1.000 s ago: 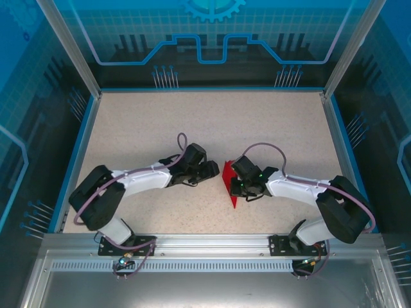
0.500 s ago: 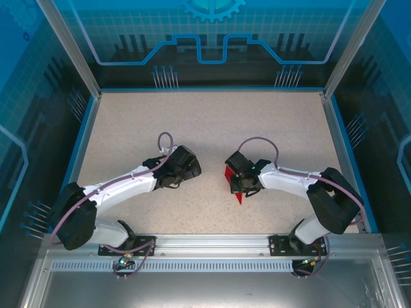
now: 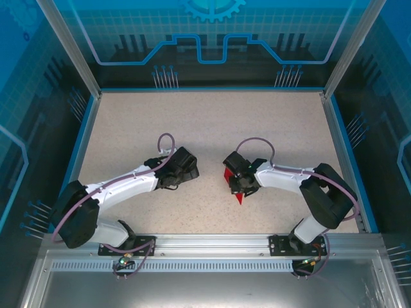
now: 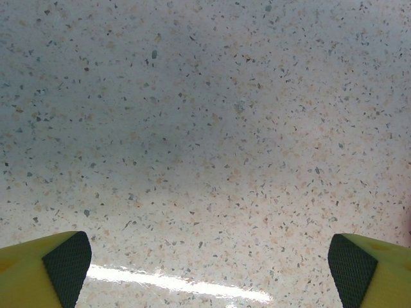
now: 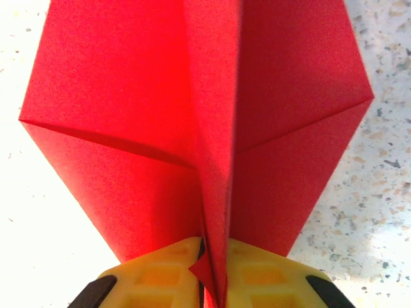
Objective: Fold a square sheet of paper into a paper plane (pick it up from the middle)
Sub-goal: Move the paper plane to the center of the table.
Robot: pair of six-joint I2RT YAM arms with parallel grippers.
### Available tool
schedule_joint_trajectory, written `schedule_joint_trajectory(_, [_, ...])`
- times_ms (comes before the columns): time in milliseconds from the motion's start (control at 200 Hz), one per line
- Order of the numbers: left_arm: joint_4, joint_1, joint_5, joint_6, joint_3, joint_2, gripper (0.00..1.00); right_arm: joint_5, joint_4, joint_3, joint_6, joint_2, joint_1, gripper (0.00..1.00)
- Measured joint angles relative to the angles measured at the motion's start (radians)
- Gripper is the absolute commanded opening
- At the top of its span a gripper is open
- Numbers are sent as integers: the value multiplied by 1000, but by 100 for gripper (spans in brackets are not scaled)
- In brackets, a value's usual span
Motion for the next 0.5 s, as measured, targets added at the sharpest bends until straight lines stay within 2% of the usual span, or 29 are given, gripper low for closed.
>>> schedule_joint_trajectory(500, [-25, 1, -10, -16, 4, 21, 99, 8, -1, 25, 0, 25, 6, 7])
